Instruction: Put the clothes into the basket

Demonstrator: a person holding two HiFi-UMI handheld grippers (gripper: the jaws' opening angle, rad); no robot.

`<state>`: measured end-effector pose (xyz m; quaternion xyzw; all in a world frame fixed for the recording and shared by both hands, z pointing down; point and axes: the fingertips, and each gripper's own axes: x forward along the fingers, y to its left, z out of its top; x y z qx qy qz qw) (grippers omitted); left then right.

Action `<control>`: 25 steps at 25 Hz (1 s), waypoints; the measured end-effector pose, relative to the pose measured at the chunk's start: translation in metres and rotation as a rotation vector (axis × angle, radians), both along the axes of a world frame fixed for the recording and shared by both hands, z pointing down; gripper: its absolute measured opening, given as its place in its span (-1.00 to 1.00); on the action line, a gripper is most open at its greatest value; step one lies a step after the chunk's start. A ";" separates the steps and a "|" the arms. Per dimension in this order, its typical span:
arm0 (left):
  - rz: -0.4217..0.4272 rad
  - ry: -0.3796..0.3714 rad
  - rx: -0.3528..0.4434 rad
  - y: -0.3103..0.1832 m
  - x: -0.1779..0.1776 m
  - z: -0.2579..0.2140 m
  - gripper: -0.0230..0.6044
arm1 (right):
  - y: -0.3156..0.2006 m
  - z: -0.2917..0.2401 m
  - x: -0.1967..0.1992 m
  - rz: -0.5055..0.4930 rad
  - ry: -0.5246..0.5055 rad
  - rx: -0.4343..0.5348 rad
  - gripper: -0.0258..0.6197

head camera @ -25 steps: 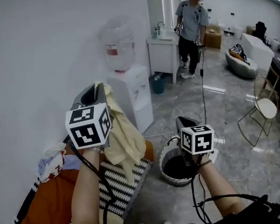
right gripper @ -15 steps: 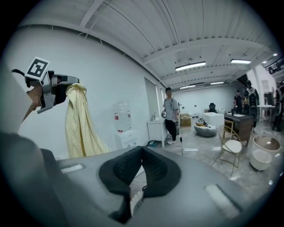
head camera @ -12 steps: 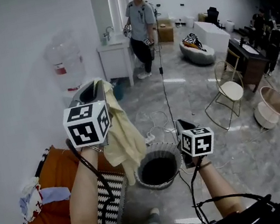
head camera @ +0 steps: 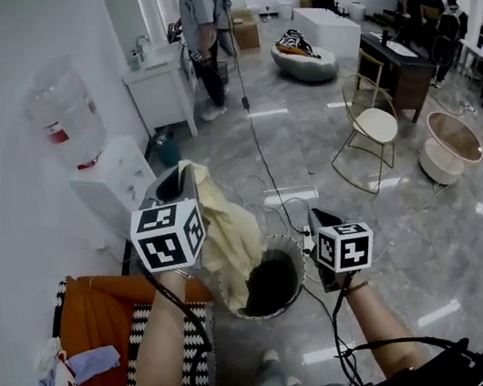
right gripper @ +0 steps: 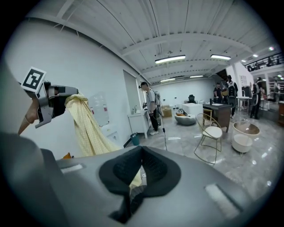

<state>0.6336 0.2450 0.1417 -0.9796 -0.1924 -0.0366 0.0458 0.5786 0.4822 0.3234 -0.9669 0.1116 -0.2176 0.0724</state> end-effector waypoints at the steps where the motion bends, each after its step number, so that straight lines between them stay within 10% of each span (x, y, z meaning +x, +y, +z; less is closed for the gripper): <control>1: 0.009 -0.036 0.003 0.001 0.008 0.023 -0.88 | 0.000 0.011 0.003 0.011 -0.014 0.000 -0.91; 25: 0.153 -0.697 0.075 0.055 0.044 0.435 -0.88 | 0.030 0.218 0.010 0.185 -0.351 -0.004 -0.91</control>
